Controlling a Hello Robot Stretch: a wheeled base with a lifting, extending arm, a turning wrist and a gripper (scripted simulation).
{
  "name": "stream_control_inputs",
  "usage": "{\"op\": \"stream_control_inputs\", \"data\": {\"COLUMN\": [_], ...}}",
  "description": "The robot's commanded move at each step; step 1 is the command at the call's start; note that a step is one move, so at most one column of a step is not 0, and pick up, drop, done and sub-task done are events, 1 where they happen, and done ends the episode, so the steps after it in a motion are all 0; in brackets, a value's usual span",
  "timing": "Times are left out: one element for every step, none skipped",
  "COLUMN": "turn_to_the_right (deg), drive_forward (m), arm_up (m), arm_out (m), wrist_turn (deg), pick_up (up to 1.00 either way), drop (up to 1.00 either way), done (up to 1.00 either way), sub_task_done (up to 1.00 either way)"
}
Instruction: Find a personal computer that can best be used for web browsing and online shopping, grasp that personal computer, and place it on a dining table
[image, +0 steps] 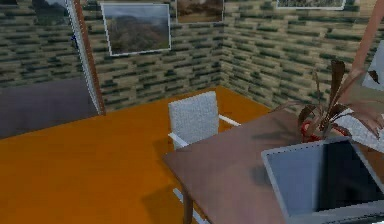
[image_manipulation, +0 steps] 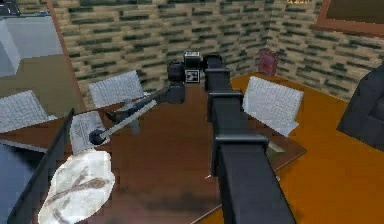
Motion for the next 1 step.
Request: {"op": "stream_control_inputs", "data": {"turn_to_the_right": [0.0], "drive_forward": [0.0], "arm_up": [0.0], "arm_out": [0.0], "wrist_turn": [0.0], "pick_up": [0.0], "drop": [0.0], "done": [1.0], "sub_task_done": [0.0]}}
